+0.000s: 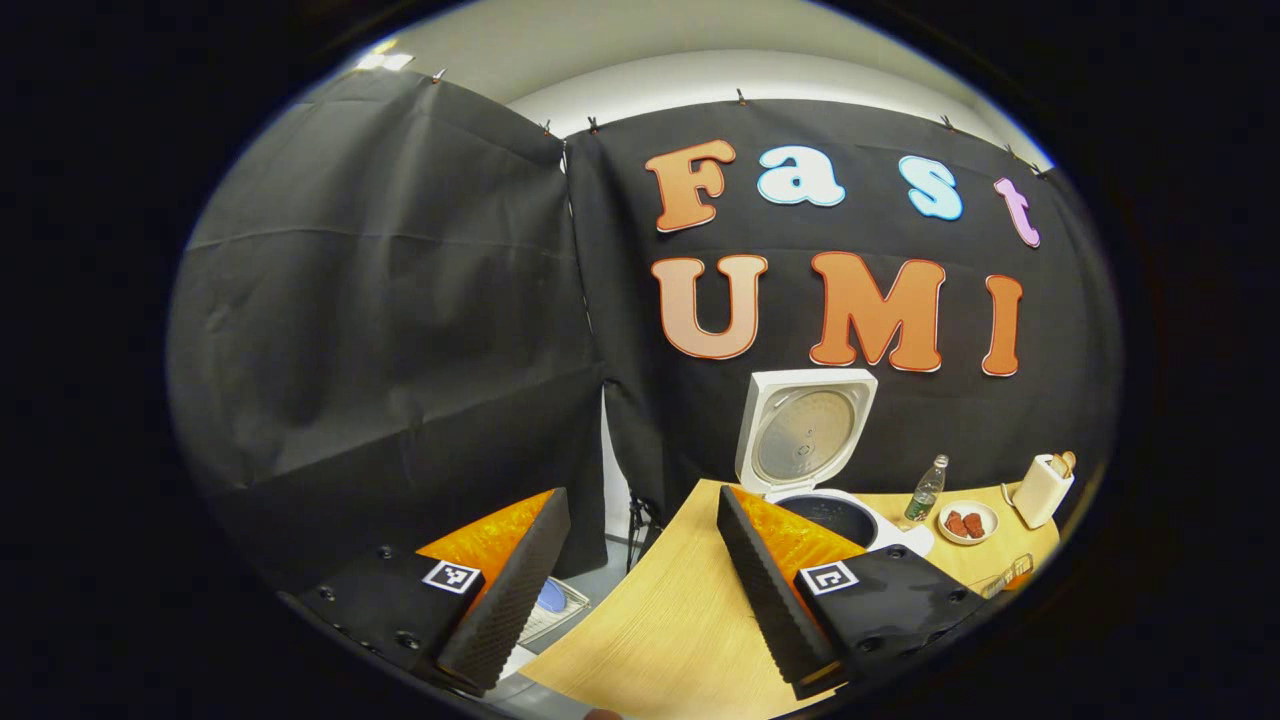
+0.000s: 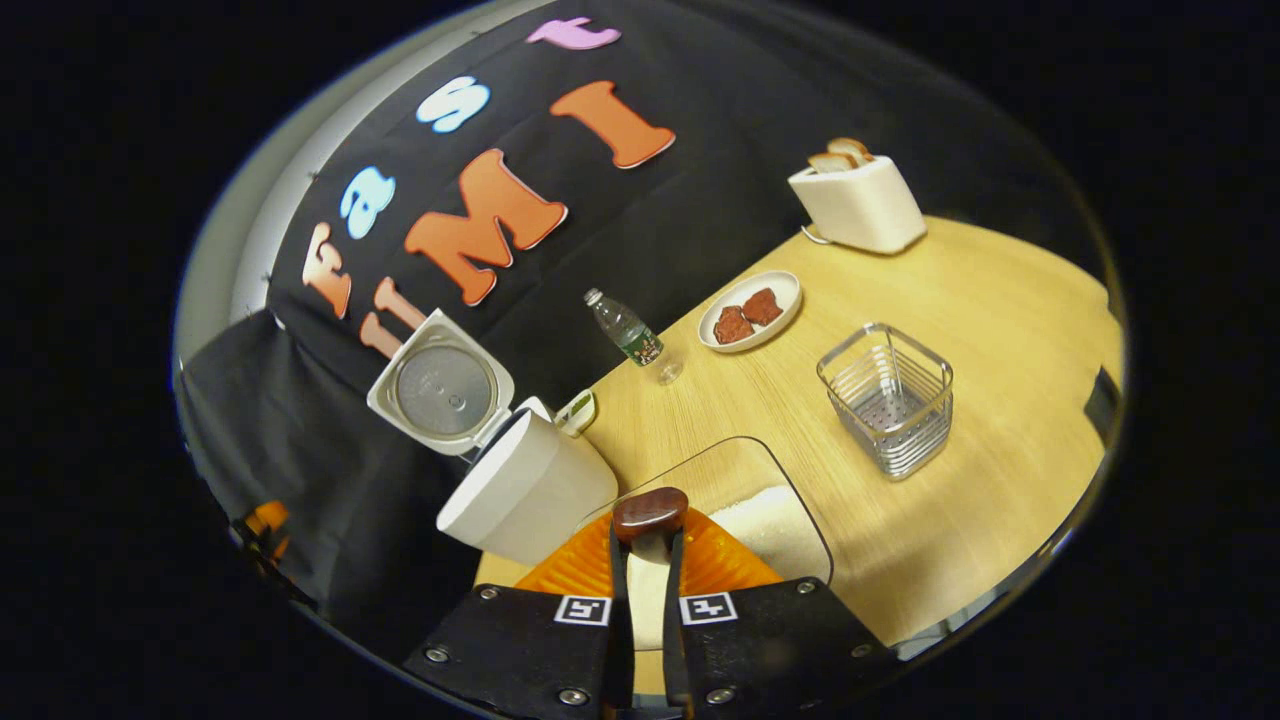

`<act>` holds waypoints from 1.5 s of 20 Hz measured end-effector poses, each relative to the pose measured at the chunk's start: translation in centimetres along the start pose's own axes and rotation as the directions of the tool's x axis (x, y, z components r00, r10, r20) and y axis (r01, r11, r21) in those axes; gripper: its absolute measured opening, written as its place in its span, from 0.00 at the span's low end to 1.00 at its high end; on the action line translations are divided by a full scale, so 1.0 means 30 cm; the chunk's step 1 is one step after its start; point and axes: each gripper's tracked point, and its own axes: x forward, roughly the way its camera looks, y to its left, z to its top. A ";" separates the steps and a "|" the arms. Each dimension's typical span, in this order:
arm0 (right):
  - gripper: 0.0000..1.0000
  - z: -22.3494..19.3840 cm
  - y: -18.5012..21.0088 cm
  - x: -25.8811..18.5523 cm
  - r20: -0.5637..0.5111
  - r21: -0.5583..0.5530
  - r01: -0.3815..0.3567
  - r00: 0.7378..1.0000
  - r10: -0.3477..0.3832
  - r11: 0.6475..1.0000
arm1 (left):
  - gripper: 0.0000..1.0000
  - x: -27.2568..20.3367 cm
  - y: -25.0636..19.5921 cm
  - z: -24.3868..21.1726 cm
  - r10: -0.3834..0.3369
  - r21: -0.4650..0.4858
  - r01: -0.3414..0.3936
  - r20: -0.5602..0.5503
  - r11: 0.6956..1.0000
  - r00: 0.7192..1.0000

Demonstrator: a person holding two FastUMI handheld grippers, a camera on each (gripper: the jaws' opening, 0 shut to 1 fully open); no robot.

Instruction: Close the left gripper, press the button to open the rice cooker; take a wooden spoon from the chopstick holder with the right hand, scoop a spoonful of rice and pour it into the rice cooker, then put the wooden spoon back into the chopstick holder.

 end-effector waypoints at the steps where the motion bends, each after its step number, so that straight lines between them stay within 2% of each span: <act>1: 0.11 -0.001 -0.007 0.003 -0.002 0.074 -0.016 1.000 0.016 0.997 | 1.00 0.003 -0.005 0.003 -0.002 0.006 0.002 0.004 1.000 1.000; 3: 0.11 0.001 -0.035 0.009 -0.002 0.218 -0.028 1.000 0.029 0.976 | 1.00 0.004 -0.023 0.011 -0.010 0.014 0.010 0.010 1.000 1.000; 6: 0.11 0.009 -0.052 0.005 0.007 0.309 -0.026 1.000 0.025 0.951 | 1.00 0.002 -0.033 0.024 -0.012 0.015 0.012 0.018 1.000 1.000; 10: 0.11 0.076 -0.056 -0.025 0.041 0.416 -0.061 0.998 0.048 0.907 | 1.00 0.004 -0.032 0.028 -0.009 -0.001 0.009 0.017 1.000 1.000; 14: 0.11 0.119 -0.041 -0.053 0.064 0.450 -0.080 0.996 0.057 0.889 | 1.00 0.012 -0.034 0.038 -0.008 0.001 0.008 0.025 1.000 1.000; 20: 0.11 0.147 -0.003 -0.078 0.078 0.546 -0.119 0.993 0.090 0.829 | 1.00 0.020 -0.055 0.045 -0.019 0.004 0.019 0.035 1.000 0.999; 26: 0.11 0.230 0.120 -0.108 0.111 0.539 -0.172 0.985 0.133 0.825 | 1.00 0.029 -0.070 0.040 -0.030 -0.012 0.030 0.035 0.999 0.999; 30: 0.11 0.296 0.250 -0.085 0.124 0.520 -0.220 0.975 0.183 0.825 | 1.00 0.032 -0.063 0.019 -0.024 -0.015 0.024 0.029 1.000 0.999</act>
